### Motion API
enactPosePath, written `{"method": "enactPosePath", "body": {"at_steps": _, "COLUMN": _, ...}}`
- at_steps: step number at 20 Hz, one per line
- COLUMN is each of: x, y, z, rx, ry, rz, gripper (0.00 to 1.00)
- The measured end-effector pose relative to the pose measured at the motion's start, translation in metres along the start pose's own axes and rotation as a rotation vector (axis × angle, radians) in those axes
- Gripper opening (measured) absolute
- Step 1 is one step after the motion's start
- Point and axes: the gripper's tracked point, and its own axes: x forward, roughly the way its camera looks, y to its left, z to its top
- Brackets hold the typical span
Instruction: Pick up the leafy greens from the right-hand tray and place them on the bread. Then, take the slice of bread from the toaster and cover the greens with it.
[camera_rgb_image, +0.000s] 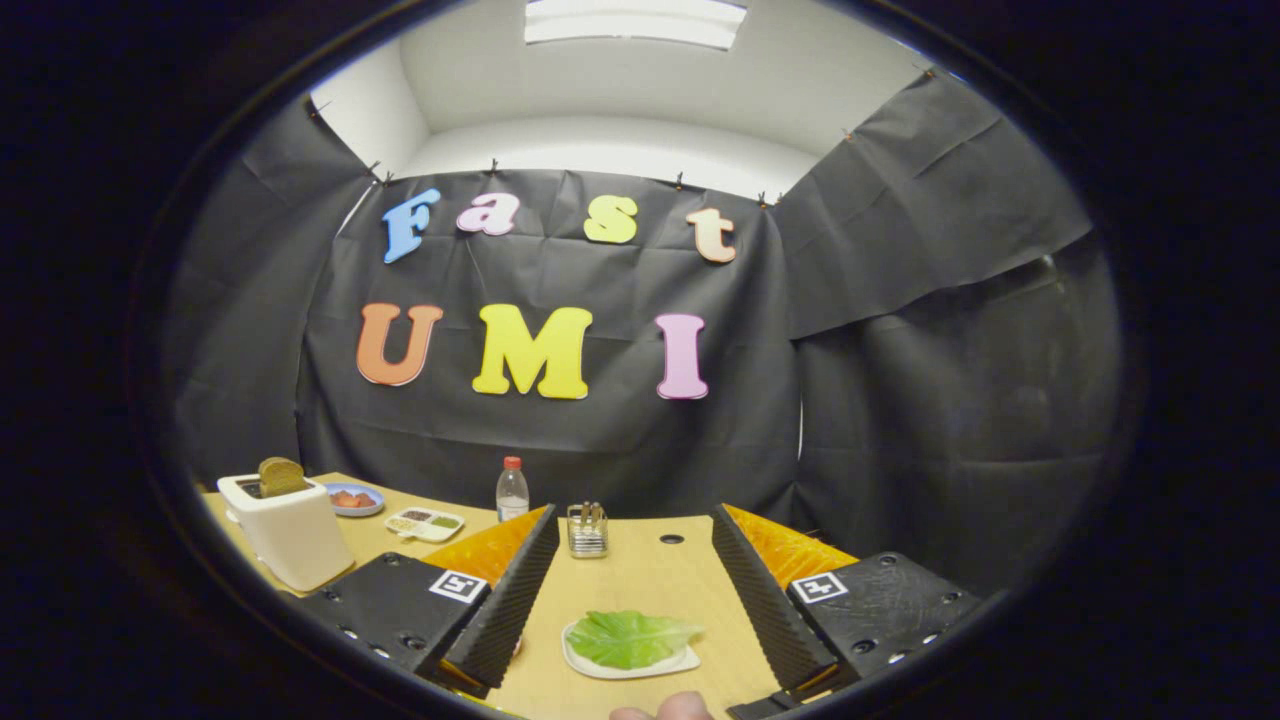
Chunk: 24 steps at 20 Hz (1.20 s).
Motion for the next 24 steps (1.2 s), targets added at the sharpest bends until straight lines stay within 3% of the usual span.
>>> {"method": "enactPosePath", "body": {"at_steps": 6, "x": -0.007, "y": 0.006, "z": -0.011, "rx": -0.110, "ry": -0.026, "rz": 0.037, "gripper": 0.94}}
{"method": "enactPosePath", "body": {"at_steps": 14, "x": -0.002, "y": -0.031, "z": -0.027, "rx": -0.021, "ry": 0.018, "rz": 0.064, "gripper": 0.95}}
{"method": "enactPosePath", "body": {"at_steps": 19, "x": 0.017, "y": -0.069, "z": -0.063, "rx": 0.046, "ry": 0.162, "rz": 0.071, "gripper": 0.95}}
{"method": "enactPosePath", "body": {"at_steps": 24, "x": 0.047, "y": -0.076, "z": -0.106, "rx": 0.254, "ry": 0.399, "rz": 0.115, "gripper": 0.96}}
